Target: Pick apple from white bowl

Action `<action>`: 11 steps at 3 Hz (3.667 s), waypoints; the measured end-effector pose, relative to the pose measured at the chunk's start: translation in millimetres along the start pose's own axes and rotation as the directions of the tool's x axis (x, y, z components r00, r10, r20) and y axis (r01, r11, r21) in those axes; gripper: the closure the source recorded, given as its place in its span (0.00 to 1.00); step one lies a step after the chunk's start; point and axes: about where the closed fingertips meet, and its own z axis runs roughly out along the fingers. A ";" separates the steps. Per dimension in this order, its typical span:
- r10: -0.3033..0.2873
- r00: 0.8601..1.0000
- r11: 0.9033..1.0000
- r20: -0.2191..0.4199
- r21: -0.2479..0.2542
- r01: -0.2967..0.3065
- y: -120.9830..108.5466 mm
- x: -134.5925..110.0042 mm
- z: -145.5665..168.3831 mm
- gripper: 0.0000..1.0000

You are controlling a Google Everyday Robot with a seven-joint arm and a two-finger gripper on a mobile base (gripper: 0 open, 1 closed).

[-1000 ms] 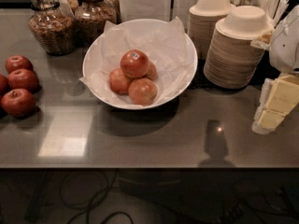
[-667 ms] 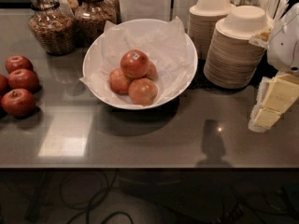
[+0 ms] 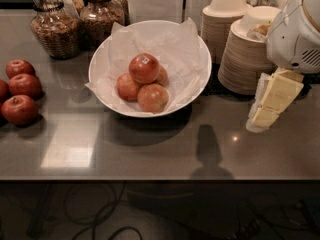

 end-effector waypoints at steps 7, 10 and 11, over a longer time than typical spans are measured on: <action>-0.056 0.861 0.998 0.505 -0.006 0.069 -13.2 -146.6 36.4 0.00; -0.052 0.826 0.995 0.562 -0.046 0.094 -41.9 -181.2 123.4 0.00; -0.053 0.828 0.993 0.559 -0.057 0.103 -49.6 -185.7 139.8 0.00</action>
Offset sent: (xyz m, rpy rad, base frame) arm 0.0209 0.0847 0.0062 0.3915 -0.0294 0.0840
